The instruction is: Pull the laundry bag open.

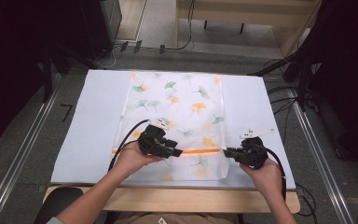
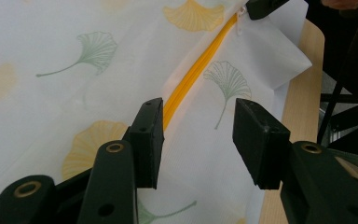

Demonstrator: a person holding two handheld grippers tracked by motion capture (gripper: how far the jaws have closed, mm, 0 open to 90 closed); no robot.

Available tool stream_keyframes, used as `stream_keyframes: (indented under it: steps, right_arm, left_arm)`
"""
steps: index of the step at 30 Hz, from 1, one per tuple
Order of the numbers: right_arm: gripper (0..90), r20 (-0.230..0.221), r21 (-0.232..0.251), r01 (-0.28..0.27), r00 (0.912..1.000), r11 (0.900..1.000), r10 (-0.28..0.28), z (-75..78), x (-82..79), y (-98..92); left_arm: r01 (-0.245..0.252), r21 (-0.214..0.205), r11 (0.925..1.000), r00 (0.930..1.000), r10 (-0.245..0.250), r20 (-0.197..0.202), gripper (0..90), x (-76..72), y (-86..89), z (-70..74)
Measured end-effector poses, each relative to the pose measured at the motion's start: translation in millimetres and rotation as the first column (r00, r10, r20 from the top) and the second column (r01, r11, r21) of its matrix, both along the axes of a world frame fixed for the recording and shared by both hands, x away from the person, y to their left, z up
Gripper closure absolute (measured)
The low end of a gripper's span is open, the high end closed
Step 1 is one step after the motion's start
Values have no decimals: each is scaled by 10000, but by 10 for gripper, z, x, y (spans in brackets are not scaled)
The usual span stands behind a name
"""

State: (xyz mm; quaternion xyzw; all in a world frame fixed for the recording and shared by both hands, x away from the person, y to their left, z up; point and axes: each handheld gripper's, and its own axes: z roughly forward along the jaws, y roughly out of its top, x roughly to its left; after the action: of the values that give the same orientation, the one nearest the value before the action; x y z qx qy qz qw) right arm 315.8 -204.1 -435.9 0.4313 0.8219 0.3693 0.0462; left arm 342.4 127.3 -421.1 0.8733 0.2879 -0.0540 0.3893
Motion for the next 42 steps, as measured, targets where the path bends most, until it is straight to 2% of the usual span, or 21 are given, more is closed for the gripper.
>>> stream_keyframes:
  steps: [4,7,10,14,16,17,20,24,26,30,32,33,34,35,37,39,42]
  right_arm:
    - [857,-192,2,-107,9998,9999,107,2,2,26]
    - [857,-90,79,-114,9999,9999,115,18,-3,28]
    - [857,-50,38,-142,9999,9999,142,18,-5,31]
    - [857,-121,50,-148,9998,9999,149,15,-5,39]
    - [856,-54,100,-170,9998,9998,170,24,-7,35]
    - [855,-20,153,-207,9998,9997,208,31,-11,35]
    - [855,7,111,-222,9998,9997,222,33,-15,41]
    - [856,-10,130,-240,9997,9996,240,39,-18,44]
    - [855,-24,163,-238,9997,9996,238,42,-20,45]
    - [855,-28,133,-281,9996,9995,282,42,-15,49]
    - [855,-42,132,-278,9996,9995,279,41,-12,48]
    - [855,-54,131,-299,9995,9995,300,39,-10,46]
    - [855,-54,131,-299,9995,9995,300,39,-10,46]
    - [855,-88,131,-303,9995,9995,304,35,-8,46]
    - [855,-94,121,-321,9994,9994,322,31,-5,44]
    - [855,-78,138,-305,9995,9994,306,33,-7,44]
    - [855,-14,155,-335,9994,9993,335,39,-9,43]
  left_arm:
    - [135,189,9997,9996,-140,231,525,-37,-97,-18]
    - [221,204,9995,9997,-223,120,560,-53,-156,-25]
    - [288,-29,9996,9992,-289,-276,587,-45,-208,-31]
    - [395,-21,9992,9984,-396,-404,655,-44,-300,-27]
    - [516,-42,9987,9980,-517,-355,662,-50,-359,-31]
    - [620,84,9980,9975,-617,-340,670,-51,-390,-32]
    - [859,261,9960,9963,-859,-11,667,-68,-469,-36]
    - [878,-50,9961,9961,-877,90,677,-70,-520,-36]
    - [985,31,9951,9950,-985,176,684,-74,-550,-35]
    - [1067,128,9942,9943,-1067,31,684,-66,-608,-45]
    - [1057,144,9943,9943,-1055,-137,669,-59,-639,-54]
    - [1013,217,9946,9943,-1004,-372,644,-48,-668,-56]
    - [1013,217,9946,9943,-1004,-372,661,-48,-668,-56]
    - [1062,0,9943,9930,-1061,-522,702,-49,-697,-47]
    - [1031,-23,9947,9938,-1031,-420,742,-58,-715,-41]
    - [1157,-65,9933,9918,-1159,-530,732,-57,-756,-47]
    - [1188,189,9927,9922,-1180,-400,710,-58,-819,-73]
